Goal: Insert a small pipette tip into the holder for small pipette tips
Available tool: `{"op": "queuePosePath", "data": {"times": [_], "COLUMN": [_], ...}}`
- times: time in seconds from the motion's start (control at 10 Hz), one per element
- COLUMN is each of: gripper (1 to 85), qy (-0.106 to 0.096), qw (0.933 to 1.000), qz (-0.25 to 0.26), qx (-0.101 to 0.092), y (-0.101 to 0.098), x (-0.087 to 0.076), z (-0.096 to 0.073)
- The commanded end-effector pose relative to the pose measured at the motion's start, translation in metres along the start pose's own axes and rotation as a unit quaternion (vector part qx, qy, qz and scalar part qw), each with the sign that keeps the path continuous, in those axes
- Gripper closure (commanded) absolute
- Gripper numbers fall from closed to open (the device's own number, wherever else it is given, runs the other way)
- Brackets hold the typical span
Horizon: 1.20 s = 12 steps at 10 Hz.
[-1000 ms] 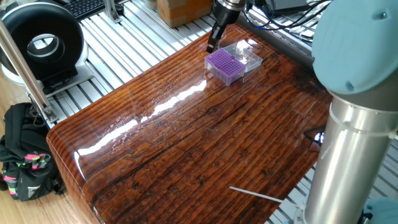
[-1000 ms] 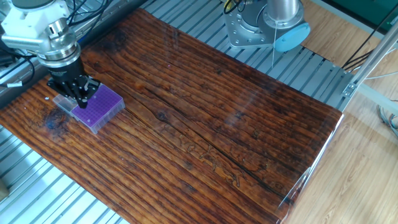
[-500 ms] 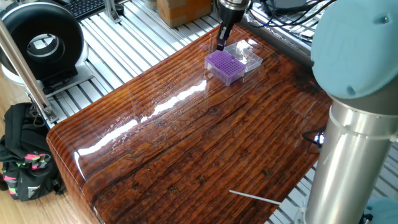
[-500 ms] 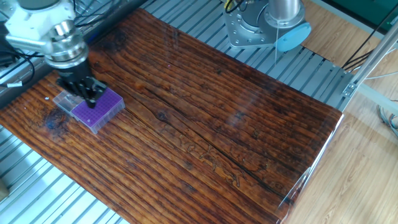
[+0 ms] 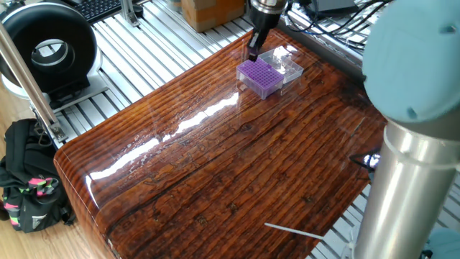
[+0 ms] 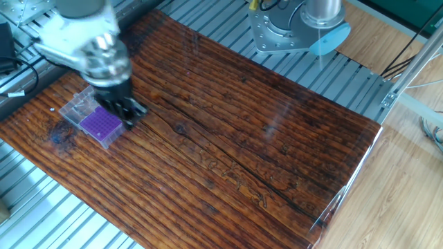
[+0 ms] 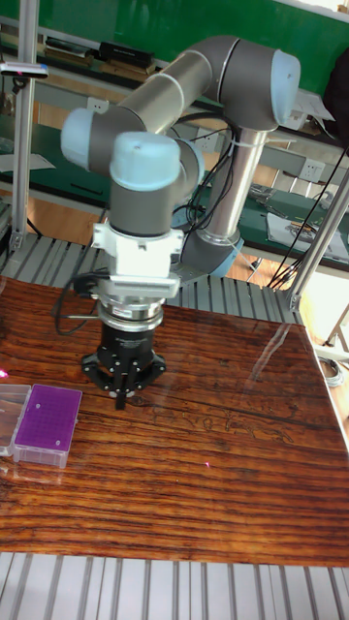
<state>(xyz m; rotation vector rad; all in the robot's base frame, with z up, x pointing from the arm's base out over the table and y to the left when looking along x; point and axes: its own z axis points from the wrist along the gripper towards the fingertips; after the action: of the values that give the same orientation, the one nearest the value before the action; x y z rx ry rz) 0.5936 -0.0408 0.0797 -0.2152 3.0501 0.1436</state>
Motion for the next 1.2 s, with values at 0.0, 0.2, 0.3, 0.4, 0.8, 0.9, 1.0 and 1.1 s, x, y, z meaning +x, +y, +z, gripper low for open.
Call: {"op": "queuePosePath", "data": {"times": [0.0,0.2,0.3,0.4,0.8,0.9,1.0,1.1], "gripper": [84.7,84.7,84.7,84.7,84.7,84.7,84.7,84.7], "qy": [0.015,0.012,0.002,-0.002,0.018,0.025,0.038,0.039], "qw": [0.9997,0.9984,0.9971,0.9975,0.9995,0.9989,0.9975,0.9963], "qz": [0.020,-0.023,-0.042,-0.038,-0.005,0.027,0.050,0.067], "qx": [0.001,0.051,0.064,0.060,0.025,0.027,0.033,0.038], "y": [0.014,-0.012,-0.018,-0.016,0.014,0.032,0.045,0.057], "x": [0.012,0.010,0.004,0.002,0.025,0.041,0.055,0.065], "z": [0.006,0.005,0.004,0.005,-0.001,-0.009,-0.015,-0.020]}}
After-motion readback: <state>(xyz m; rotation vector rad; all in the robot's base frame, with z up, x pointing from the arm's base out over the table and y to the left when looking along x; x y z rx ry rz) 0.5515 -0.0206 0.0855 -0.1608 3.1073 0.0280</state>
